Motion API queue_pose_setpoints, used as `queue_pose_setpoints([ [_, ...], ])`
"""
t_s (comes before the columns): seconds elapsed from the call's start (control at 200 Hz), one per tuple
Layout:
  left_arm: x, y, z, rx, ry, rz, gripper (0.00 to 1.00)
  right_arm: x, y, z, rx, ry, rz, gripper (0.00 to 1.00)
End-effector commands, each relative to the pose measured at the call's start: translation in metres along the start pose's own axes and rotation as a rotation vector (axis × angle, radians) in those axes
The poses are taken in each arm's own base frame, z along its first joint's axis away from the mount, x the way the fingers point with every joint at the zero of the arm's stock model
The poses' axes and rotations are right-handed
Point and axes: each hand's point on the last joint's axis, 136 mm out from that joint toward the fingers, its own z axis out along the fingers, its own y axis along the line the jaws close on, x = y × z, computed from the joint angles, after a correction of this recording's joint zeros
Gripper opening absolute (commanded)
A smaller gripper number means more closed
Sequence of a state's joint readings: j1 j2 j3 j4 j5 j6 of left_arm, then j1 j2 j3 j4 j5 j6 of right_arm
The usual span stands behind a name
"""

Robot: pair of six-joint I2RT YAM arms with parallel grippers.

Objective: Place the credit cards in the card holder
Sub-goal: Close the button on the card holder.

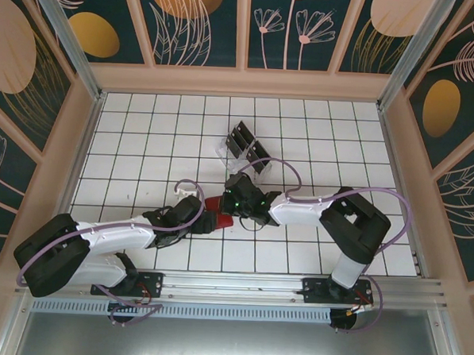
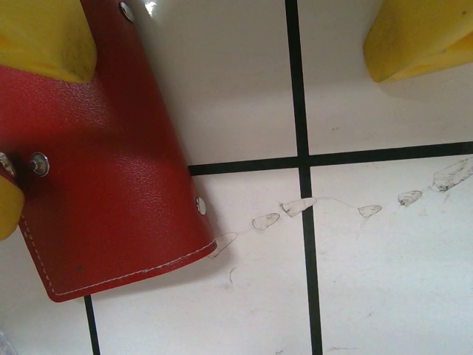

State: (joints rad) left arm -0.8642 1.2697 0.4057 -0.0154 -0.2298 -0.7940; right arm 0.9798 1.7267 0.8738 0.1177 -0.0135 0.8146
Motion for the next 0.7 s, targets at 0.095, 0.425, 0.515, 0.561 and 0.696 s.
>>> queue_pose_setpoints([
  [0.095,0.025,0.022,0.007,-0.058,0.074,-0.004,0.95,0.001,0.009,0.009,-0.023,0.005,0.005,0.0],
  [0.425,0.025,0.023,0.006,-0.058,0.072,-0.004,0.95,0.015,0.004,0.018,-0.021,0.042,0.016,0.0],
  [0.515,0.026,0.023,0.006,-0.059,0.073,-0.003,0.95,0.021,0.0,0.02,-0.01,0.056,0.015,0.0],
  [0.561,0.026,0.023,0.006,-0.059,0.074,-0.004,0.95,0.026,-0.003,0.021,0.0,0.065,0.014,0.0],
  [0.696,0.024,0.022,0.005,-0.058,0.071,-0.005,0.95,0.039,-0.015,0.022,0.037,0.089,0.014,0.0],
])
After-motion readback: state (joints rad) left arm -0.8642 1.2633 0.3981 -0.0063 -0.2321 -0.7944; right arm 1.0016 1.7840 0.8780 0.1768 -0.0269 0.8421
